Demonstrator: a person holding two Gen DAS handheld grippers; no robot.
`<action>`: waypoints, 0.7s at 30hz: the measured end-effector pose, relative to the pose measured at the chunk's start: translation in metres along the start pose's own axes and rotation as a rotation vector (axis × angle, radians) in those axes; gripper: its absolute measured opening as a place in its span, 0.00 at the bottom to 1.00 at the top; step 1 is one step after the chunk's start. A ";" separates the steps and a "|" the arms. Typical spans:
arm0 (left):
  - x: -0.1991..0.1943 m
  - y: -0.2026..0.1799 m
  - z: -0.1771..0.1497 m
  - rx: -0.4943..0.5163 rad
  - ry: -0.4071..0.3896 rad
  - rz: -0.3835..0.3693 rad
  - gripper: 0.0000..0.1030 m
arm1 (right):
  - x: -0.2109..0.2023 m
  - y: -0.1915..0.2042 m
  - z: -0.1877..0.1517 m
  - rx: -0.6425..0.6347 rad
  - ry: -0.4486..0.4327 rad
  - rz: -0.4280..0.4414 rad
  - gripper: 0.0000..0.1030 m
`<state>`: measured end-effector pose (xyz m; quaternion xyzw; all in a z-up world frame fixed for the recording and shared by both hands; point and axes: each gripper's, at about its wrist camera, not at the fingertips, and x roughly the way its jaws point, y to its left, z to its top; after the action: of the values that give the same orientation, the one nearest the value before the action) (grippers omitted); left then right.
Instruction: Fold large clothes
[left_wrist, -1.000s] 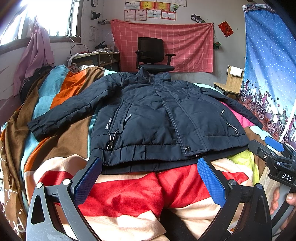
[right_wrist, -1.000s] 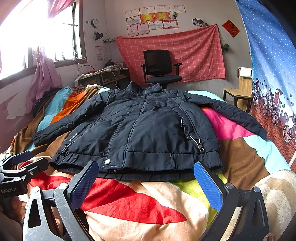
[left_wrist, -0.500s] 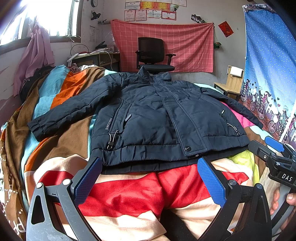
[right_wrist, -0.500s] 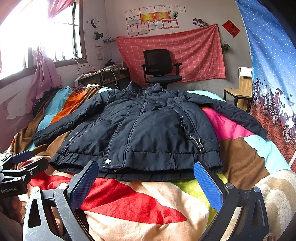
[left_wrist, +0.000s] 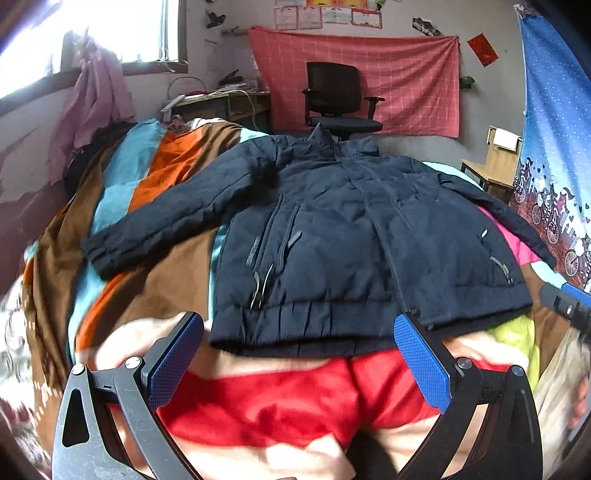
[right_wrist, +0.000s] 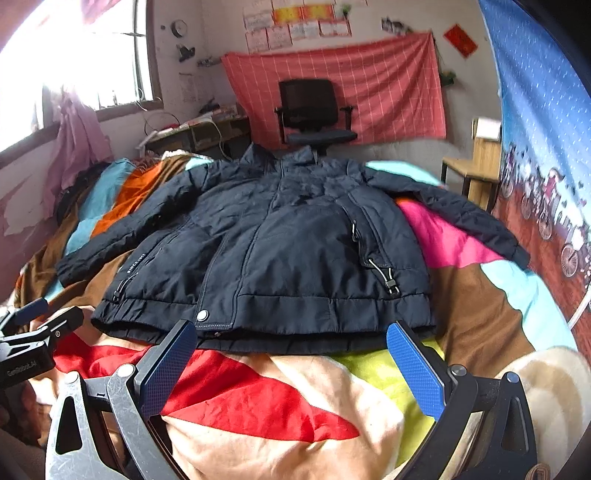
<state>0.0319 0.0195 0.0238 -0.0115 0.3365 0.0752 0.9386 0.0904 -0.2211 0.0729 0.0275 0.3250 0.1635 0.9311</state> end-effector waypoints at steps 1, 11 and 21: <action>0.001 -0.003 0.010 0.012 0.004 0.011 0.98 | 0.003 -0.008 0.010 0.026 0.022 0.027 1.00; 0.053 -0.052 0.121 0.117 0.110 0.045 0.98 | 0.057 -0.099 0.111 0.210 0.121 -0.012 1.00; 0.166 -0.094 0.213 0.224 0.168 0.035 0.98 | 0.115 -0.119 0.174 0.017 0.120 -0.315 1.00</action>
<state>0.3068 -0.0358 0.0807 0.0929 0.4204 0.0523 0.9011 0.3160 -0.2869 0.1224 -0.0260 0.3816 0.0141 0.9238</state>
